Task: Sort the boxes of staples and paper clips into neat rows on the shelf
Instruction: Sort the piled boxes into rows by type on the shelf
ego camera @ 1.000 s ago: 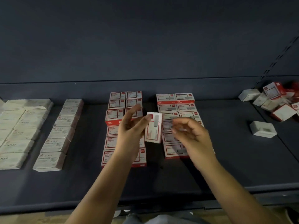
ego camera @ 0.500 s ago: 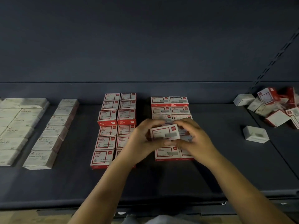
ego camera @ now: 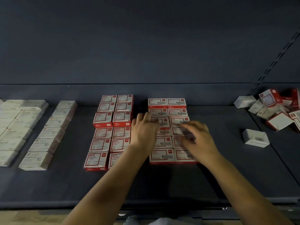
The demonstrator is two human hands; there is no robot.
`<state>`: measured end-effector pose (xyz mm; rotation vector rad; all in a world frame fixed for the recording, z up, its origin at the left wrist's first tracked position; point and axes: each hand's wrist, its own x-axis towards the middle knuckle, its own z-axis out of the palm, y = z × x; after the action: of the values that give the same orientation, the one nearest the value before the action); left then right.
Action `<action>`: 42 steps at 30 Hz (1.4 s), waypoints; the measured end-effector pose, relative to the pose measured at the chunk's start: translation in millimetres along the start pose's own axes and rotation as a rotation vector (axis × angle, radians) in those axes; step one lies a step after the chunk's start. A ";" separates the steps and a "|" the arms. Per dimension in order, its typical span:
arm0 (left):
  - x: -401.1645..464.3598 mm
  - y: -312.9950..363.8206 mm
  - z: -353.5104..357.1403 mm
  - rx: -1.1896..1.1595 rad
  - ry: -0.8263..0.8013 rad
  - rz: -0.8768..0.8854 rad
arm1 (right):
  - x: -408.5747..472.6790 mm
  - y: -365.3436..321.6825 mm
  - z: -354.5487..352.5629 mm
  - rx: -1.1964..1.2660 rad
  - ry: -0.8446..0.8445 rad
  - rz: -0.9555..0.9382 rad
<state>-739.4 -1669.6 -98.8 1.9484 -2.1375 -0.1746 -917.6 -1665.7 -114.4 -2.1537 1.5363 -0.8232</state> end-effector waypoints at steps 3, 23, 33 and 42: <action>19.8 -1.9 3.0 0.045 0.003 0.016 | 1.5 3.4 0.3 -0.009 0.009 0.001; 13.1 11.9 16.6 0.017 0.086 0.089 | -5.1 40.3 -8.9 -0.109 0.190 -0.143; 4.0 89.3 37.3 -0.027 0.140 0.254 | -31.0 102.8 -72.1 -0.178 0.284 -0.108; 4.3 151.8 67.3 -0.164 0.089 0.274 | -42.6 160.3 -125.1 -0.192 -0.080 0.208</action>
<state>-903.3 -1663.5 -125.3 1.5285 -2.2266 -0.2009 -1124.8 -1675.2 -125.9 -2.0798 1.8240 -0.5341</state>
